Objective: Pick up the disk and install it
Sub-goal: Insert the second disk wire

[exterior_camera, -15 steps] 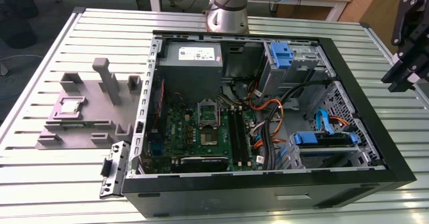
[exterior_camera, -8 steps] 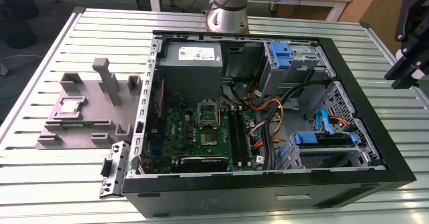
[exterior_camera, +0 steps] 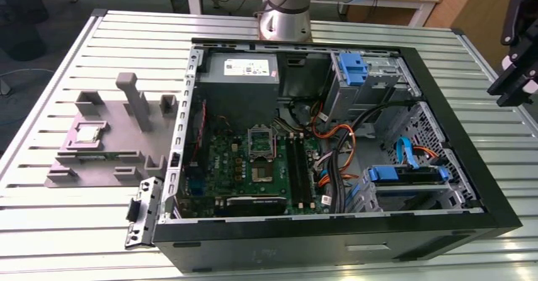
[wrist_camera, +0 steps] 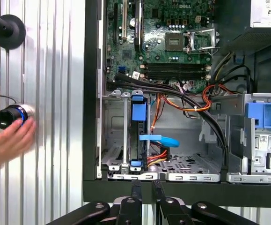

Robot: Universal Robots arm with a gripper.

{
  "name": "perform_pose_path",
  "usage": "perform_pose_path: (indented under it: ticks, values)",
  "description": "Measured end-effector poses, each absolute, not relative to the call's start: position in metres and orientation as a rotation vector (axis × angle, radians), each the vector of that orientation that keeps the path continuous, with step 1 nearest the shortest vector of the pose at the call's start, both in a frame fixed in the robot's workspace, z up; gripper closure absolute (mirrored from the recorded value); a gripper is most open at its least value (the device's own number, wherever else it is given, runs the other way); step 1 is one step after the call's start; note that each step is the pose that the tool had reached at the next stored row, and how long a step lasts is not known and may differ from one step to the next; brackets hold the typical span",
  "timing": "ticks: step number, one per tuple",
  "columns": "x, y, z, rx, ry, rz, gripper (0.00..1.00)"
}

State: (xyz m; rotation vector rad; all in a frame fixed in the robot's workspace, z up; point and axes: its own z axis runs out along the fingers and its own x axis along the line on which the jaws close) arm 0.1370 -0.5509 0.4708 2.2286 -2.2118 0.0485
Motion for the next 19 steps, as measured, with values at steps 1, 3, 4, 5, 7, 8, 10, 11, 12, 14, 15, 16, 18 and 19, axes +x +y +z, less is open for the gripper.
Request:
perform_pose_path:
  ticks: [1,3,4,5,7,8,10,11,12,14,15,16,18,19]
  values:
    - [0.1370,-0.5509,0.4717,2.228,-2.212,0.049,0.76]
    - [0.1370,-0.5509,0.4735,2.228,-2.212,0.048,0.76]
    - [0.1370,-0.5509,0.4740,2.228,-2.212,0.048,0.76]
    - [0.1370,-0.5509,0.4738,2.228,-2.212,0.048,0.76]
    - [0.1370,-0.5509,0.4727,2.228,-2.212,0.049,0.76]
    - [0.1370,-0.5509,0.4721,2.228,-2.212,0.049,0.76]
    - [0.1370,-0.5509,0.4709,2.228,-2.212,0.049,0.76]
    - [0.1370,-0.5509,0.4706,2.228,-2.212,0.049,0.76]
    - [0.1370,-0.5509,0.4704,2.228,-2.212,0.049,0.76]
    - [0.1370,-0.5509,0.4699,2.228,-2.212,0.048,0.76]
    - [0.1370,-0.5509,0.4697,2.228,-2.212,0.049,0.76]
    - [0.1370,-0.5509,0.4695,2.228,-2.212,0.049,0.76]
    - [0.1370,-0.5509,0.4690,2.228,-2.212,0.049,0.76]
    - [0.1370,-0.5509,0.4688,2.228,-2.212,0.049,0.76]
